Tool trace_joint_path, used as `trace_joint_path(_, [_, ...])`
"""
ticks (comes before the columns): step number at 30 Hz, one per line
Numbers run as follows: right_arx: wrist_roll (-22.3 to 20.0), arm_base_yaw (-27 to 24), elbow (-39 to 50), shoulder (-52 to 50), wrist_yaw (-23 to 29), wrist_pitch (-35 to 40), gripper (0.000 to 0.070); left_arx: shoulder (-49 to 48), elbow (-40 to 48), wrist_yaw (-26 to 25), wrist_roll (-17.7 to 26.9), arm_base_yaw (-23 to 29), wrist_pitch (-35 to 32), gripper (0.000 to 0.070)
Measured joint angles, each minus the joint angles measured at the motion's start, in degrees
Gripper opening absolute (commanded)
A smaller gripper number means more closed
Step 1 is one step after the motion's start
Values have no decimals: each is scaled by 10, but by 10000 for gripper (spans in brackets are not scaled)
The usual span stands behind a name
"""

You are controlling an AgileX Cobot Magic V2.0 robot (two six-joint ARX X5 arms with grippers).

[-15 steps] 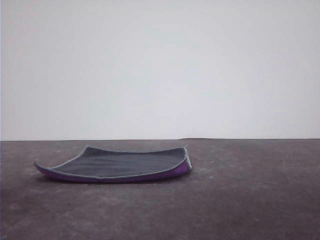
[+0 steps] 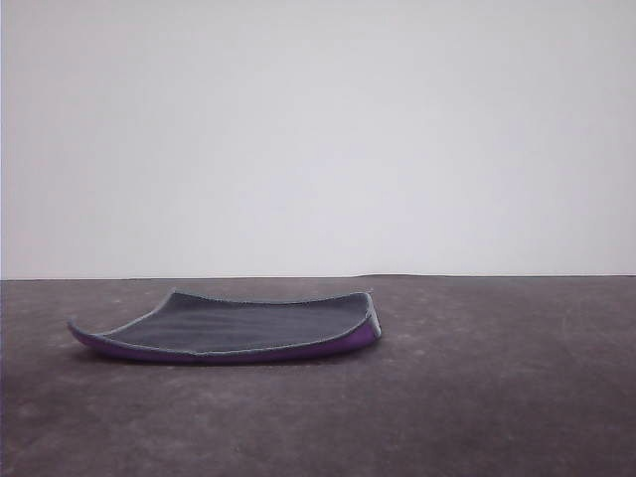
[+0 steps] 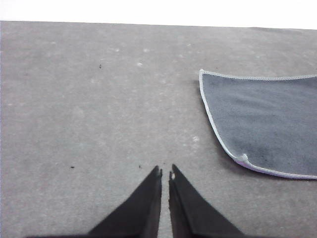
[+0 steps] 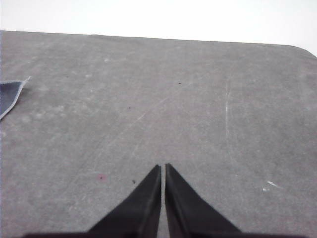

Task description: Fold clothes

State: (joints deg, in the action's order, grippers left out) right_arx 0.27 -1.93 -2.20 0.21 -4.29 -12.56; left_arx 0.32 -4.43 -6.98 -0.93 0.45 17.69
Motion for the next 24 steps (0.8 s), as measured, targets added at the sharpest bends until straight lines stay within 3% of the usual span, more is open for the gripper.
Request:
trace_joint_path(13, [28, 0, 0, 0, -4, 0, 6, 0, 2, -4, -48, 0, -8, 16])
trace_joint_path(16, [43, 0, 0, 0, -27, 0, 6, 0, 2, -5, -63, 0, -9, 17])
trace_joint_path(20, [82, 0, -11, 1, -51, -7, 6, 0, -4, -21, -111, 0, -18, 18])
trace_joint_path(24, [121, 0, -64, 11, -66, -9, 6, 3, -54, -25, -168, 0, -68, 23])
